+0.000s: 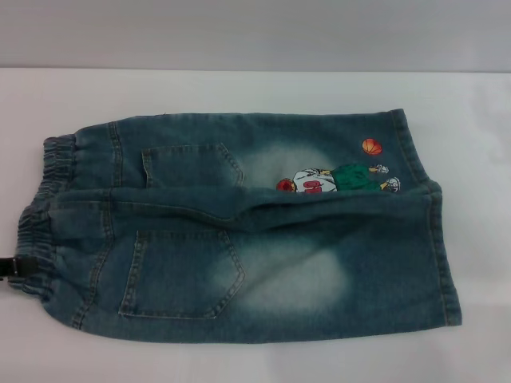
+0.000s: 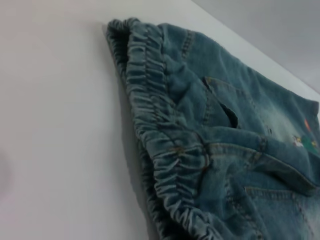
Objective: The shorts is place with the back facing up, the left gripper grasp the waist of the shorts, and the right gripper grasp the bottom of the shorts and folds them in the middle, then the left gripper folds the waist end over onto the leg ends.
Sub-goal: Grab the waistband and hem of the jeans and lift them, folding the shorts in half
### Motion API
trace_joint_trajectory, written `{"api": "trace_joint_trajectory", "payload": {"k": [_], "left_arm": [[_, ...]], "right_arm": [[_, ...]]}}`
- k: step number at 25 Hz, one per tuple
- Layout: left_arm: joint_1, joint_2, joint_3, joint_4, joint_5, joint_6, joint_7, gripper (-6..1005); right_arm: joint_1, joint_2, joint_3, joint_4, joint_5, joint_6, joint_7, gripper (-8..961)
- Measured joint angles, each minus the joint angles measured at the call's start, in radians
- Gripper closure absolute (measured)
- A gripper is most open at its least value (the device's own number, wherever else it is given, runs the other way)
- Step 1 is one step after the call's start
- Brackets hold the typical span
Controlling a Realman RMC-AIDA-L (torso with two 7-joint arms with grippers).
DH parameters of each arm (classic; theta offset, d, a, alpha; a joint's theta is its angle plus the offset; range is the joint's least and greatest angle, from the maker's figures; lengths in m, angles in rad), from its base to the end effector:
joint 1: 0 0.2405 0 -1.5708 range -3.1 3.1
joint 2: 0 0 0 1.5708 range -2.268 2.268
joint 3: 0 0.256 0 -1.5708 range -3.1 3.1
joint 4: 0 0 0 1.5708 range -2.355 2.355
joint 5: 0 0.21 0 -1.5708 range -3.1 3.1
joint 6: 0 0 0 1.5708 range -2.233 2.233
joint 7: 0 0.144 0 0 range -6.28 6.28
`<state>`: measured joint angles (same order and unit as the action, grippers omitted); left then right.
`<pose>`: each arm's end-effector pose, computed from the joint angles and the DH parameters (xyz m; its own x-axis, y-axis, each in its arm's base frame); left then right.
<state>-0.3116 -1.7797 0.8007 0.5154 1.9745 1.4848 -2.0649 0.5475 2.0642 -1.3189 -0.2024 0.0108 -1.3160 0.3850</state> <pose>-0.3925 0.2686 0.0901 0.1842 0.8836 0.4304 0.9815 -0.1884 -0.0334 0.2786 0.3804 0.0604 0.5162 0.3746 -0.7702 -0.7781 -0.1707 -0.6045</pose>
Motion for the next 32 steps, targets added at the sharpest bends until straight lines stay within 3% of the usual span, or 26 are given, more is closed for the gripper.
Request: {"api": "trace_joint_trajectory", "payload": {"k": [13,16,18,20,25,27,30,32], "left_arm": [[-0.014,-0.007,-0.025,0.003,0.027,-0.013,-0.003,829],[-0.011,-0.007,-0.035,0.003,0.027,-0.013,-0.002,906],[-0.011,-0.008,-0.04,0.003,0.028,-0.013,-0.001,958],[-0.011,-0.01,-0.041,0.007,0.028,-0.014,0.001,958],[-0.011,-0.024,-0.044,0.032,0.027,-0.014,0.014,958],[-0.011,-0.03,-0.044,0.045,0.028,-0.015,0.016,958],[-0.011,-0.033,-0.045,0.05,0.027,-0.015,0.02,958],[-0.011,-0.033,-0.045,0.05,0.027,-0.015,0.02,958]], "right_arm": [[-0.001,0.001,0.049,0.004,0.0,0.005,0.002,377],[-0.003,-0.008,0.054,0.0,-0.005,0.012,0.057,376],[-0.002,-0.029,0.046,-0.007,-0.034,0.015,0.156,376],[0.001,-0.065,0.038,-0.03,-0.113,0.015,0.306,376],[0.0,-0.152,0.044,-0.185,-0.449,-0.025,0.675,376],[-0.003,-0.176,0.053,-0.261,-0.575,-0.066,0.772,376],[-0.003,-0.196,0.099,-0.364,-0.789,-0.162,0.863,377],[-0.002,-0.199,0.146,-0.412,-0.917,-0.229,0.893,377]]}}
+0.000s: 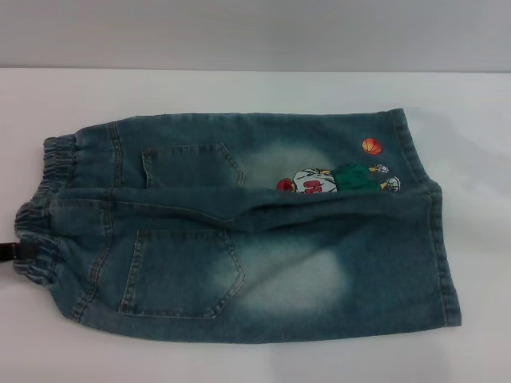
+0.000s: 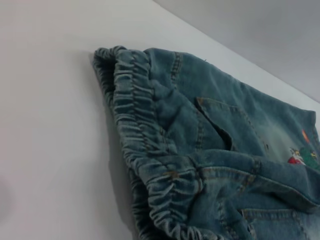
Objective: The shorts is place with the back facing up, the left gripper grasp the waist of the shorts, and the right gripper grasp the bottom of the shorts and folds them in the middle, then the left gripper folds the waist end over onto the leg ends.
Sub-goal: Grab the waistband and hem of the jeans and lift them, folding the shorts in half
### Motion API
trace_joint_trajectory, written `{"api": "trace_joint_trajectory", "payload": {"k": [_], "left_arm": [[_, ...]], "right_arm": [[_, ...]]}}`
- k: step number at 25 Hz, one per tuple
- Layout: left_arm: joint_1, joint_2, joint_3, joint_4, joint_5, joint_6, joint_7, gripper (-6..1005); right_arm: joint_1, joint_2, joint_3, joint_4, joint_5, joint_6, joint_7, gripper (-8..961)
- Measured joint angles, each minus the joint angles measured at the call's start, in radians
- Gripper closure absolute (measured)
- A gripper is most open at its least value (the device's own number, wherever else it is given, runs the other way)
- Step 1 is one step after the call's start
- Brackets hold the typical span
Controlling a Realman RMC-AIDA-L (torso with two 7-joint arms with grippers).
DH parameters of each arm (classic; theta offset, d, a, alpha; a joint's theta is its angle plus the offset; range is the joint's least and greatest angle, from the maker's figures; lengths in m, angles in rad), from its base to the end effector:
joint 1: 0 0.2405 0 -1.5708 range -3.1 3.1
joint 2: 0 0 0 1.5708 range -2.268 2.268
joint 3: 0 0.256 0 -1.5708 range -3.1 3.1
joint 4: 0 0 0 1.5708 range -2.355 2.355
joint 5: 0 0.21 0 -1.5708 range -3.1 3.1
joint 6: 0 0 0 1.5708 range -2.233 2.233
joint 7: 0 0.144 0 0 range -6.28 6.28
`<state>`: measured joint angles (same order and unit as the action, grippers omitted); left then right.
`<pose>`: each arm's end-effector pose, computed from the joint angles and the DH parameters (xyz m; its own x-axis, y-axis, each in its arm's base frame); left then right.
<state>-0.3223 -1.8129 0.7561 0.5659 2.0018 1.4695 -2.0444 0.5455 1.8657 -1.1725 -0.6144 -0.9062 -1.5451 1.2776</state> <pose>-0.3859 0.2793 0.0886 0.2324 0.8569 0.4602 0.9713 -0.2288 -0.0644 0.1869 0.3759 0.1029 0.4720 0.0633 -0.8793 -0.3476 -0.9032 -0.2517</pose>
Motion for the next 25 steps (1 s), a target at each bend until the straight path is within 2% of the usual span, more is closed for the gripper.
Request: {"api": "trace_joint_trajectory", "payload": {"k": [5,11,17,21,25], "left_arm": [[0.0,-0.009,-0.012,0.003,0.0,0.0,0.019,958],[-0.005,-0.012,-0.012,0.003,-0.004,0.001,0.029,958],[-0.011,-0.018,-0.017,0.004,-0.006,0.0,0.039,958],[-0.013,-0.026,-0.025,0.005,-0.006,0.0,0.052,958],[-0.013,-0.033,-0.042,0.005,-0.004,0.0,0.055,958]], "right_arm": [[0.035,-0.009,0.064,-0.06,-0.276,-0.106,0.1,380],[0.13,-0.029,0.083,-0.071,-0.628,-0.198,0.25,384],[0.189,-0.022,0.076,-0.132,-0.95,-0.274,0.365,385],[0.209,-0.019,0.073,-0.137,-1.111,-0.276,0.398,384],[0.215,-0.018,0.072,-0.132,-1.196,-0.261,0.413,384]]}}
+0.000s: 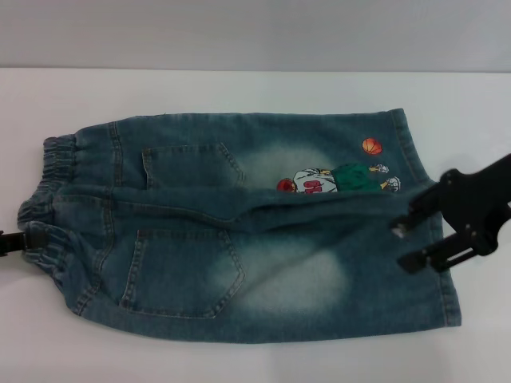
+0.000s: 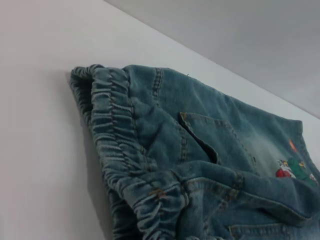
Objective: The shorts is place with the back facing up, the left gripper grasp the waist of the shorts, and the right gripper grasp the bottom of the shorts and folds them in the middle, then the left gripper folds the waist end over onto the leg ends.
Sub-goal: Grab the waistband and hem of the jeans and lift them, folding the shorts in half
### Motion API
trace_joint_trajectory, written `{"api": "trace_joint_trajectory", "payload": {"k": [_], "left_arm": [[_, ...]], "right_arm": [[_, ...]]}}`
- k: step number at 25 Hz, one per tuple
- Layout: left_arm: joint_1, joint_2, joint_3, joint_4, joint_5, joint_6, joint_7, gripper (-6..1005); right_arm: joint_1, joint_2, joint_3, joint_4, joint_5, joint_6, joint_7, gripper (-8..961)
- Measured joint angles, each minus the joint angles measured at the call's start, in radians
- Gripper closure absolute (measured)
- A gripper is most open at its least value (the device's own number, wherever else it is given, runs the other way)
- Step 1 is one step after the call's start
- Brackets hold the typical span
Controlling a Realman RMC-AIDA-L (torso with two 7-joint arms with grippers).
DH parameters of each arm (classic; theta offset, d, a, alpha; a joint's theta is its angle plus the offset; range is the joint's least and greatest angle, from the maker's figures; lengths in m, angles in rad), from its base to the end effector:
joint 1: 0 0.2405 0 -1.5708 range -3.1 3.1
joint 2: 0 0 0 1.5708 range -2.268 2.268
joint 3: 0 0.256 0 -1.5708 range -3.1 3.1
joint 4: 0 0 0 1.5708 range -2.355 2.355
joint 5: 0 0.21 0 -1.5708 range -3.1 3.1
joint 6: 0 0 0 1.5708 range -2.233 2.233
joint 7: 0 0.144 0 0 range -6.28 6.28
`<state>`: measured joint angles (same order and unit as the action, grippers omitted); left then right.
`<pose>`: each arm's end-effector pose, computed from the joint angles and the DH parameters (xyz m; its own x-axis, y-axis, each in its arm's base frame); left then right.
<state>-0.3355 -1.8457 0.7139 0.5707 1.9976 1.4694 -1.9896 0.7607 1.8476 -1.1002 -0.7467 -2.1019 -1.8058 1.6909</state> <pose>-0.3776 0.2856 0.0808 0.2696 0.8255 0.4958 0.9586 -0.2789 -0.0568 0.2076 0.3566 0.0480 0.9623 -0.2716 0.0148 -0.2710 -0.9526 0.1380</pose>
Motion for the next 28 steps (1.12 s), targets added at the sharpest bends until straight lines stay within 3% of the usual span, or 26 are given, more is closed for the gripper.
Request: {"api": "trace_joint_trajectory", "payload": {"k": [9,28], "left_arm": [[-0.005,-0.014,-0.009,0.0,-0.003,0.0,0.0,958],[-0.036,-0.026,-0.036,0.0,-0.004,-0.003,-0.01,958]], "right_arm": [[0.014,0.032,-0.005,0.01,-0.221,0.016,0.027,383],[0.028,0.041,-0.026,0.065,-0.414,0.043,0.028,384]]}}
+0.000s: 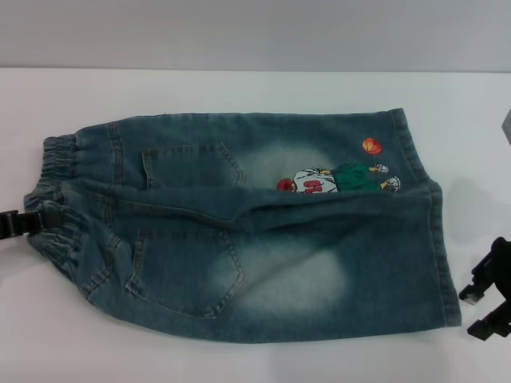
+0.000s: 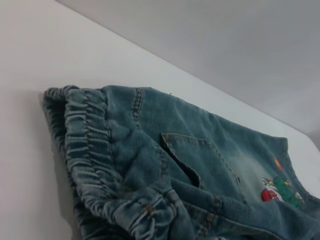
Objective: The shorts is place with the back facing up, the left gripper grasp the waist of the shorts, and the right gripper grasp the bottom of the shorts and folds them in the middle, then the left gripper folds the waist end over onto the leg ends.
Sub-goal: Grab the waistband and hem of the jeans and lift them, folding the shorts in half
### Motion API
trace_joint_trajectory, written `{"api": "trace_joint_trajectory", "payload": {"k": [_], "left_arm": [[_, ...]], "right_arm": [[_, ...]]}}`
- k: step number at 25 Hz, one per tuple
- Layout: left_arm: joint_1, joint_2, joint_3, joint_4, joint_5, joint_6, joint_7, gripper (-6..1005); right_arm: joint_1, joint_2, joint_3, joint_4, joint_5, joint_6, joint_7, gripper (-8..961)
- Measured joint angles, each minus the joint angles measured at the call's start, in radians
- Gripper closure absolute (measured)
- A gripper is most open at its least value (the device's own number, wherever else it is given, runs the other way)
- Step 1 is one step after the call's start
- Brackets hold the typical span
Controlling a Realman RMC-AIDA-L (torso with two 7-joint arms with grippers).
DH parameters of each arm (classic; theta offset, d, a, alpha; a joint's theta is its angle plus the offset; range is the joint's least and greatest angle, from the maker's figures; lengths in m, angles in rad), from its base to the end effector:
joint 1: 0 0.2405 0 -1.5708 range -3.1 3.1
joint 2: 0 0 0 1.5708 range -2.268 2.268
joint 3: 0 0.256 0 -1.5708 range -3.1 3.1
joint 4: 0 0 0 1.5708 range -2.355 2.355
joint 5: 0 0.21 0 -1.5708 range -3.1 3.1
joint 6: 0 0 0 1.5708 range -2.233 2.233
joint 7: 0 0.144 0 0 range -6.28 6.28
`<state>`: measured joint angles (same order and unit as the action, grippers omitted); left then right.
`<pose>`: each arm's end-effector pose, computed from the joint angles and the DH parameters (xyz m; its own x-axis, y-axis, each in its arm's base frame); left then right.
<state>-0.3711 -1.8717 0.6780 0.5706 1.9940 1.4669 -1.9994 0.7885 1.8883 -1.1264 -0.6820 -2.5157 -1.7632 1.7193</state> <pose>-0.3642 0.2993 0.0744 0.2614 0.8076 0.5286 0.9556 -0.2935 -0.0242 0.2587 0.3442 0.0334 0.8571 -0.3070 0.4136 -0.3783 -0.9202 0.1008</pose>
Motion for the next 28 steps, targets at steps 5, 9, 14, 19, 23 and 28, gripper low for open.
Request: {"api": "trace_joint_trajectory", "payload": {"k": [5,9,14,19,23,28], "left_arm": [[-0.005,0.0,-0.009,0.0,0.003,-0.001,-0.007,958],[-0.007,0.0,-0.01,0.0,0.006,-0.003,-0.011,958],[-0.009,0.001,-0.01,0.0,0.006,-0.007,-0.012,958],[-0.009,0.003,-0.009,0.0,0.008,-0.008,-0.013,958],[-0.005,0.006,-0.009,0.0,0.008,-0.01,-0.012,958],[-0.004,0.006,-0.009,0.0,0.008,-0.01,-0.012,958]], "right_arm": [[0.001,0.0,-0.004,0.019,-0.029,-0.003,0.002,384],[0.003,0.0,-0.005,0.033,-0.042,-0.003,0.002,385],[0.007,0.002,-0.008,0.044,-0.044,0.007,0.005,385],[0.015,0.007,-0.013,0.059,-0.046,0.022,0.008,384],[0.021,0.012,-0.016,0.059,-0.056,0.024,0.019,384],[0.022,0.015,-0.016,0.062,-0.068,0.031,0.026,384]]}}
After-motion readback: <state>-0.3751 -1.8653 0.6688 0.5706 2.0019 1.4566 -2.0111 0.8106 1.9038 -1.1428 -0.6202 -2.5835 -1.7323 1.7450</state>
